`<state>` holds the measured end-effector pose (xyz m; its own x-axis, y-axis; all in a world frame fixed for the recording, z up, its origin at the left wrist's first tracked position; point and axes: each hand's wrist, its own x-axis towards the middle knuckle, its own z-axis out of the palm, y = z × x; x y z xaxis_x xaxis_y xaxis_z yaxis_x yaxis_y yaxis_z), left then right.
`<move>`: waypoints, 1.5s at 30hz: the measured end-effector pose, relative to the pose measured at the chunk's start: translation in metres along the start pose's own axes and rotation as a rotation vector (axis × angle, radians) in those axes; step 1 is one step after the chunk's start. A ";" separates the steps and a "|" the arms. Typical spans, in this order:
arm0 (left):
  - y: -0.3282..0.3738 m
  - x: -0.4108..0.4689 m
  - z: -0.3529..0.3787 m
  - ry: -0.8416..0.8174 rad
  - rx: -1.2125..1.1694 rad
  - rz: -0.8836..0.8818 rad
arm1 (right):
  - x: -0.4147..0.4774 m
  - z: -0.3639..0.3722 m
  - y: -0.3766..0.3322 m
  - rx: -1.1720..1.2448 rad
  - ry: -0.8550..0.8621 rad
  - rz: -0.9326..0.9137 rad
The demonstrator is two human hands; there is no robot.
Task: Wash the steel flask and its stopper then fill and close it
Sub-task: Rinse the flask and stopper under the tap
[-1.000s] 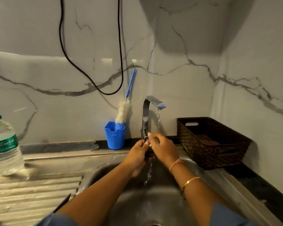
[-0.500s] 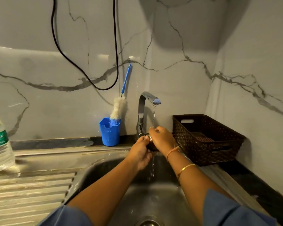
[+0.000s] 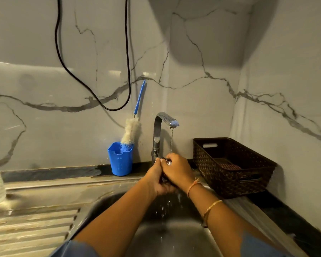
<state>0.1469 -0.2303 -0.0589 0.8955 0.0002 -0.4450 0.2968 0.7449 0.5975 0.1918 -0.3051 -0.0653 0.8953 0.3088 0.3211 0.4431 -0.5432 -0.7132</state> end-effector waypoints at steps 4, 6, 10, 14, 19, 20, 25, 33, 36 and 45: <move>-0.004 0.011 -0.012 -0.072 -0.091 0.059 | 0.001 -0.014 -0.001 -0.058 -0.263 0.015; -0.009 0.018 -0.016 -0.101 -0.077 0.091 | 0.000 -0.014 -0.001 -0.198 -0.251 0.021; -0.007 0.022 -0.021 -0.055 0.030 0.159 | -0.004 -0.025 0.001 0.098 -0.426 -0.002; -0.011 0.021 -0.016 -0.102 0.052 0.192 | 0.003 -0.016 0.001 -0.085 -0.300 -0.018; -0.007 0.017 -0.018 -0.001 0.113 0.255 | 0.000 -0.020 0.000 -0.004 -0.375 -0.057; -0.010 0.017 -0.017 -0.018 0.113 0.251 | 0.000 -0.018 -0.001 -0.121 -0.333 -0.092; -0.010 0.017 -0.015 0.112 0.424 0.387 | -0.004 -0.019 0.007 0.443 -0.306 0.100; -0.015 0.026 -0.001 0.325 1.493 1.175 | -0.006 0.026 0.014 1.021 0.050 0.325; -0.005 0.027 -0.006 0.357 1.278 0.953 | 0.003 0.036 0.017 0.962 -0.084 0.458; -0.003 0.019 -0.018 0.079 0.114 0.206 | 0.011 0.009 0.007 1.020 0.019 0.655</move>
<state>0.1566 -0.2202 -0.0809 0.9136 0.2000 -0.3541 0.1502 0.6432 0.7508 0.2045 -0.2986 -0.0718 0.9406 0.1899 -0.2813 -0.3261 0.2754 -0.9043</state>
